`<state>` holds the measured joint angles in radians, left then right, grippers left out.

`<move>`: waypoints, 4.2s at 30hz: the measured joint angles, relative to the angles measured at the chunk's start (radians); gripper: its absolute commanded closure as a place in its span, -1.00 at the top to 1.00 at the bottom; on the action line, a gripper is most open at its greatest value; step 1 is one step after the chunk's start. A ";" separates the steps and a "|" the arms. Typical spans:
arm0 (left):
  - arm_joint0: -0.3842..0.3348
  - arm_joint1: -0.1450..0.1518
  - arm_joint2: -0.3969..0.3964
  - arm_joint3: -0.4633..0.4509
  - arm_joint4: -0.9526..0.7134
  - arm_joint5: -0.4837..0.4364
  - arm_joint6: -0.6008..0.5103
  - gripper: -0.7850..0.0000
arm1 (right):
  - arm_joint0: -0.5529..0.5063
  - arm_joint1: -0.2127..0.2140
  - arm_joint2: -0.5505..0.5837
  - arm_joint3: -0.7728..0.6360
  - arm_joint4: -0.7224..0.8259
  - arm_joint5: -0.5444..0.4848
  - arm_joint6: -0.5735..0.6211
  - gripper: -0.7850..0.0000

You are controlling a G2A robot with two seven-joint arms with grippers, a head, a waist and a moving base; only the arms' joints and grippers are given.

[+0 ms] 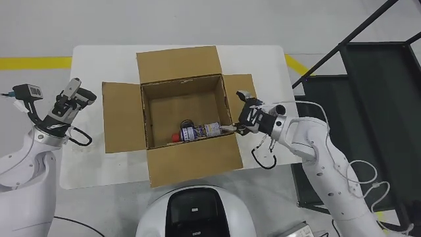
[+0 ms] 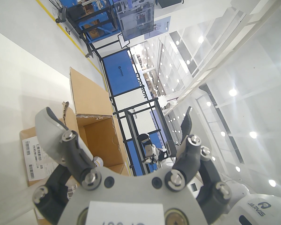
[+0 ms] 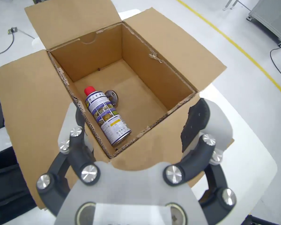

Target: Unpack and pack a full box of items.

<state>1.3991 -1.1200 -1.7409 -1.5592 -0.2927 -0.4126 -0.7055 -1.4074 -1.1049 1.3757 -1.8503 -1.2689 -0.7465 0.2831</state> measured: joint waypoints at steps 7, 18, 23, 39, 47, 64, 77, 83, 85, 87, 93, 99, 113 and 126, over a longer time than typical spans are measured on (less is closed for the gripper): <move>0.000 0.000 0.000 0.000 0.000 0.000 0.000 1.00 | 0.061 -0.006 -0.053 0.024 0.028 0.024 0.062 1.00; 0.000 0.000 0.000 0.000 0.000 0.000 0.000 1.00 | 0.060 -0.006 -0.052 0.023 0.027 0.023 0.061 1.00; 0.000 0.000 0.000 0.000 0.000 0.000 0.000 1.00 | 0.060 -0.006 -0.052 0.023 0.027 0.023 0.061 1.00; 0.000 0.000 0.000 0.000 0.000 0.000 0.000 1.00 | 0.060 -0.006 -0.052 0.023 0.027 0.024 0.061 1.00; 0.000 0.000 0.000 0.000 0.000 0.000 0.000 1.00 | 0.066 -0.006 -0.058 0.024 0.030 0.015 0.063 1.00; 0.000 0.000 0.000 0.000 0.000 0.000 0.000 1.00 | 0.556 -0.092 -0.452 0.374 0.282 -0.030 0.398 1.00; 0.000 0.000 0.000 0.000 0.000 0.000 0.000 1.00 | 0.650 -0.131 -0.562 0.478 0.350 0.014 0.439 1.00; 0.000 0.000 0.000 0.000 0.000 0.000 0.000 1.00 | 0.650 -0.131 -0.562 0.478 0.350 0.014 0.439 1.00; 0.000 0.000 0.000 0.000 0.000 0.000 0.000 1.00 | 0.650 -0.131 -0.562 0.478 0.350 0.014 0.439 1.00; 0.000 0.000 0.000 0.000 0.000 0.000 0.000 1.00 | 0.648 -0.131 -0.563 0.479 0.346 0.015 0.435 1.00; 0.000 0.000 0.000 0.000 0.000 0.000 0.000 1.00 | 0.728 -0.156 -0.627 0.576 0.373 -0.064 0.463 1.00; 0.000 0.000 0.000 0.000 0.000 0.000 0.000 1.00 | 0.857 -0.213 -0.731 0.781 0.428 -0.159 0.455 0.87; 0.000 0.000 0.000 0.000 0.000 0.000 0.000 1.00 | 0.985 -0.354 -0.916 1.107 0.346 -0.199 0.299 0.24; 0.000 0.000 0.000 0.000 0.000 0.000 0.000 1.00 | 1.015 -0.457 -1.000 1.298 0.256 -0.210 0.196 -0.04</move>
<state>1.3991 -1.1200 -1.7409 -1.5592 -0.2927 -0.4126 -0.7055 -0.3928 -1.5618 0.3759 -0.5524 -1.0129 -0.9562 0.4791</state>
